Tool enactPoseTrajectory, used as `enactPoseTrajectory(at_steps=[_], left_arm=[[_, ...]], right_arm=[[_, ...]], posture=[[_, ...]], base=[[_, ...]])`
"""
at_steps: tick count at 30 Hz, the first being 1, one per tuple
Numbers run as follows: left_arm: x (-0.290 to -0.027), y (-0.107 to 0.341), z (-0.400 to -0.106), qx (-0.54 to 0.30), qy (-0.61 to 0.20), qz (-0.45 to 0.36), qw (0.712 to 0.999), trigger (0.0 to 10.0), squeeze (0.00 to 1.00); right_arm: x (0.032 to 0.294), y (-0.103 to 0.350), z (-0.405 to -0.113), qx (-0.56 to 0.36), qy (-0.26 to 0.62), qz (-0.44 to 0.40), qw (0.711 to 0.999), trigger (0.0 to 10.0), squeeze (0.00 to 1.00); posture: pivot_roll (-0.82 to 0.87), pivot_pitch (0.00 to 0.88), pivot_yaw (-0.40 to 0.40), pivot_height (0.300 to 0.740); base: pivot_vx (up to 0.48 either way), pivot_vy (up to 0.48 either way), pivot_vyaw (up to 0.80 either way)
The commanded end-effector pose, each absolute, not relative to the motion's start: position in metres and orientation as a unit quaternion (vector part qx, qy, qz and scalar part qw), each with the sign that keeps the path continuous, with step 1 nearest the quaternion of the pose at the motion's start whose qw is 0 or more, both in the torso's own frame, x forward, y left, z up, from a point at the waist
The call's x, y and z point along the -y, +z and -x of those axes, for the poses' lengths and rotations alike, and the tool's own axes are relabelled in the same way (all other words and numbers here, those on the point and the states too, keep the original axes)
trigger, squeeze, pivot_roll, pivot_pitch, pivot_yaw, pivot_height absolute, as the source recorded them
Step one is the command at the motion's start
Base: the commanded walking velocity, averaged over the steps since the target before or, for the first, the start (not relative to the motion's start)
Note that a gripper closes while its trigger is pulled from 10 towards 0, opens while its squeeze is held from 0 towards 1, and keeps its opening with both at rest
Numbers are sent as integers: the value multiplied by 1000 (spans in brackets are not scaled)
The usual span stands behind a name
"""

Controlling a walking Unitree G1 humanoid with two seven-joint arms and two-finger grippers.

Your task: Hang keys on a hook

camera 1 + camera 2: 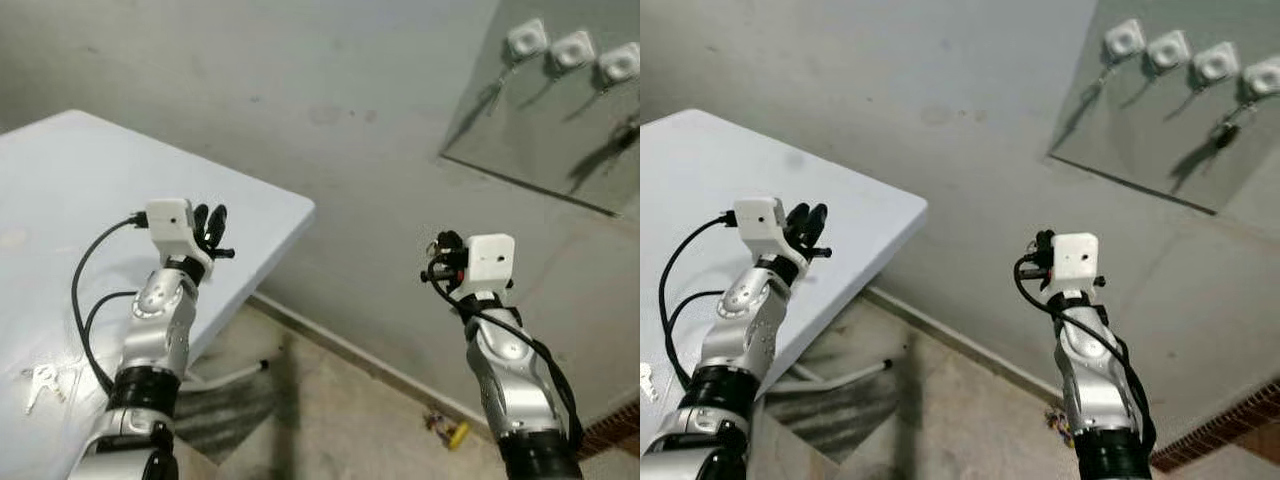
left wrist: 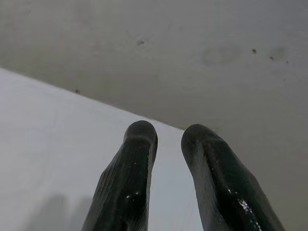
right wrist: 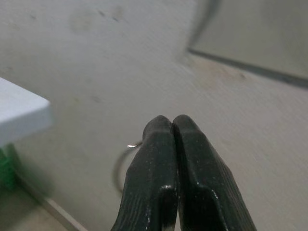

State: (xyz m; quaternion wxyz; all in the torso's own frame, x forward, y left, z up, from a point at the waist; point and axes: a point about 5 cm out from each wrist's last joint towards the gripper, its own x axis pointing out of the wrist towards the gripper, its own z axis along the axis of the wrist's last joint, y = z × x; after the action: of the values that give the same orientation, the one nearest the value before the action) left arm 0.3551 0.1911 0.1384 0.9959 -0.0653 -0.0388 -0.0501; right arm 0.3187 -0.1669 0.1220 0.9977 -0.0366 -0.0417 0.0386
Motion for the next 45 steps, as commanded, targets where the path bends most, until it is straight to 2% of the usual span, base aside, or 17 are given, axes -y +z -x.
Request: enactPoseTrajectory(at_steps=[1, 20, 25, 40, 45], left_arm=[[-182, 138, -356, 35, -61, 68, 995, 10000, 0], [-173, 135, -354, 26, -79, 62, 995, 10000, 0], [-166, 132, -354, 13, -92, 67, 993, 10000, 0], [-162, 134, -357, 4, -110, 77, 991, 10000, 0], [-163, 135, -357, 5, -112, 80, 990, 10000, 0]], right_arm=[[173, 129, -320, 53, 29, 41, 997, 10000, 0], [172, 128, -319, 52, 27, 47, 997, 10000, 0], [171, 128, -318, 52, 26, 68, 996, 10000, 0], [170, 127, -315, 58, 30, 58, 996, 10000, 0], [169, 127, -315, 58, 31, 58, 996, 10000, 0]], posture=[[-87, 0, -14, 740], [-88, 0, -17, 740], [-93, 0, -15, 740], [-105, 0, -7, 740], [-105, 0, -6, 740]], base=[[0, 0, -719], [0, 0, -714], [0, 0, 0], [0, 0, 0], [323, 0, 0]])
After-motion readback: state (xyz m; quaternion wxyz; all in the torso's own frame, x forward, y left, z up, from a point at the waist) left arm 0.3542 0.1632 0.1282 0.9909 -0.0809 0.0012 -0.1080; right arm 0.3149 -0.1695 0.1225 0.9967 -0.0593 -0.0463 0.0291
